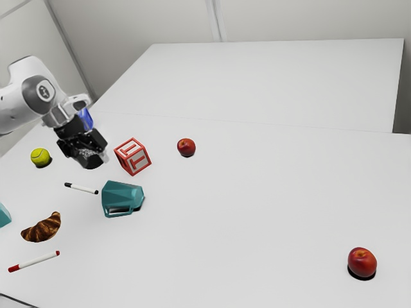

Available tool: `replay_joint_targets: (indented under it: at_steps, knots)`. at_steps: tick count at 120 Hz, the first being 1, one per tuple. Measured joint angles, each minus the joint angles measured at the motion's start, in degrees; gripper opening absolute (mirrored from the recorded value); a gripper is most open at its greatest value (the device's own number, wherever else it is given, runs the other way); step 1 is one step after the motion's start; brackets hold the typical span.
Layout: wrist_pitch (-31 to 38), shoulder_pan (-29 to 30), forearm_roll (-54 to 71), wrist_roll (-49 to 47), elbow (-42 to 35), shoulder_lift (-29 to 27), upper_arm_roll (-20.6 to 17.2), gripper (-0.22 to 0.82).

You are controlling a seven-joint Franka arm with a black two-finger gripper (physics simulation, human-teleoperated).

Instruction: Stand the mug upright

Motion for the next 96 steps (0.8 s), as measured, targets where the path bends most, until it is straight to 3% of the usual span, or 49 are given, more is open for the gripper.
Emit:
replay_joint_targets:
  at_steps: [30, 96]
  knots:
    - [2.1, 4.5, -7.4, 11.4, -0.2, 5.6, 0.0, 0.6]
    - [-4.9, 8.6, -20.6, 27.3, 0.4, 14.1, -0.3, 0.6]
